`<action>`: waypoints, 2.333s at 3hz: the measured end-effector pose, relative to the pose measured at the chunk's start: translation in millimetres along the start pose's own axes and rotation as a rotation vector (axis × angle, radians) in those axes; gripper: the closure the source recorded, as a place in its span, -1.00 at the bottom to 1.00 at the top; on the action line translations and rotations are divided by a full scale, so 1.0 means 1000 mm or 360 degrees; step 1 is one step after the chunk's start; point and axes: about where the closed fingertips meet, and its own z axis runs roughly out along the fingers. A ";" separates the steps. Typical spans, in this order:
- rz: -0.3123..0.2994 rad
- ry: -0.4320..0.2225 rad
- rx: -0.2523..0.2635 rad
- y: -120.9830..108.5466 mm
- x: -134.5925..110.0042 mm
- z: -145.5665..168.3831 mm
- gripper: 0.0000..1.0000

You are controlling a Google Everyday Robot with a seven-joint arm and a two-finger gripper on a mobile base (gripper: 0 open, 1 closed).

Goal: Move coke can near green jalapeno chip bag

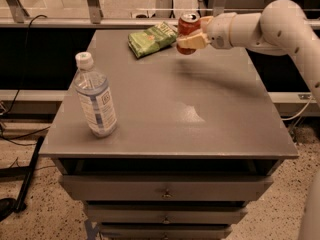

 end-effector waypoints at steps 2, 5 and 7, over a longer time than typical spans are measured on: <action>0.0075 -0.0015 -0.0022 -0.006 0.003 0.057 1.00; 0.0175 0.0028 -0.0019 -0.009 0.020 0.085 -0.30; 0.0200 0.0025 -0.0004 -0.012 0.023 0.089 -1.00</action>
Offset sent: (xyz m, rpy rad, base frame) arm 0.0584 0.0487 -0.0262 0.0593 0.0633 -0.0140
